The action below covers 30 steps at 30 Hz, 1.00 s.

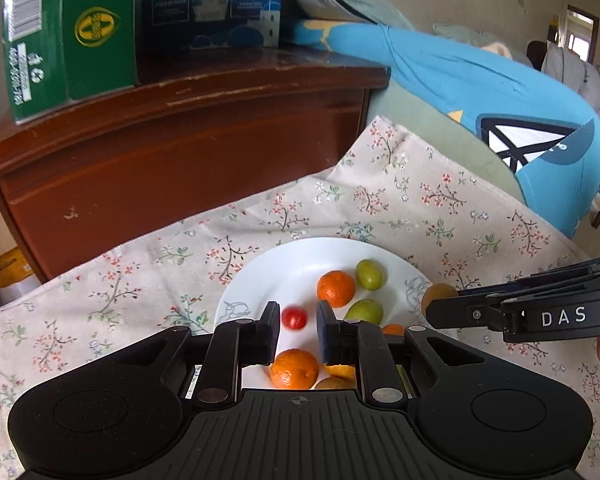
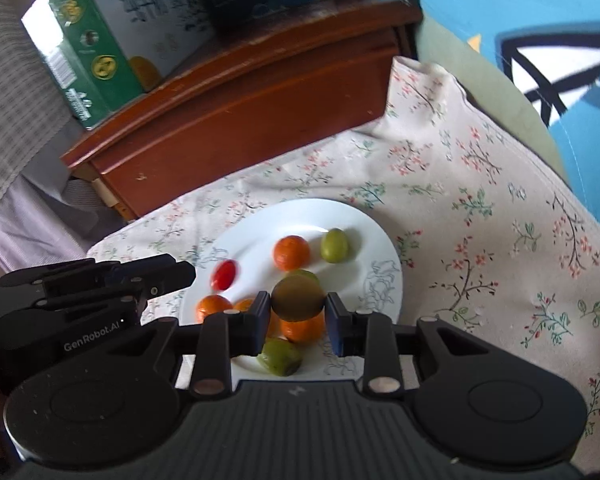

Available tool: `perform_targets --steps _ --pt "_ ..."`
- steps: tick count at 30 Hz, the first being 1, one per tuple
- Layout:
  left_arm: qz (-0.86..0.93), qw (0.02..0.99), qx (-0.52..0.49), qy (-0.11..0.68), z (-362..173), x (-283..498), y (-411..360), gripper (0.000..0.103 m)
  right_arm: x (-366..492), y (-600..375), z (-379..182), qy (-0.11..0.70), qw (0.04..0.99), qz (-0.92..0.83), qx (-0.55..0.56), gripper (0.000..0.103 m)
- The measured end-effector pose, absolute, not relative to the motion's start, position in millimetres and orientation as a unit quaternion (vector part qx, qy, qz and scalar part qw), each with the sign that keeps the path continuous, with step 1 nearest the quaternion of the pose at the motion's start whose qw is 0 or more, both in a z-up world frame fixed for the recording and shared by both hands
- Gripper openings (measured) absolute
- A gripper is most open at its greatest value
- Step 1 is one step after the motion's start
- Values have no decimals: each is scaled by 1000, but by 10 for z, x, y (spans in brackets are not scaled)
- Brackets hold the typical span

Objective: Organize fruits
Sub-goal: 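Carry the tomato and kiwi in both tools over the white plate, then open the left tool onto the plate while the right tool releases the kiwi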

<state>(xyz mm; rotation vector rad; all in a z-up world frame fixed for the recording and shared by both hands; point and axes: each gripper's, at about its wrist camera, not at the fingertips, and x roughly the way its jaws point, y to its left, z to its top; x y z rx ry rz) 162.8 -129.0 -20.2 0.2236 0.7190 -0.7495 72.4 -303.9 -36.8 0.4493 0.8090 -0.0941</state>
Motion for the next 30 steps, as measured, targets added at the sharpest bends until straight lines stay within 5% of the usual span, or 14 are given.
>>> perform_targets --steps 10,12,14,15,20,30 --pt "-342 863 66 366 -226 1763 -1221 25 840 -3140 -519 387 883 -61 260 33" --pt "-333 867 66 366 -185 1745 -1214 61 821 -3148 -507 379 883 -60 270 36" --pt "-320 878 61 351 -112 1705 -1176 85 800 -3144 -485 374 884 -59 275 44" --pt "-318 881 58 346 -80 1687 -1155 88 786 -3131 -465 372 885 -56 275 47" --pt "-305 882 58 355 43 1639 -1044 96 757 -3017 -375 368 894 -38 251 51" --pt "-239 893 66 376 62 1548 -701 96 623 -2731 -301 375 906 3 194 65"
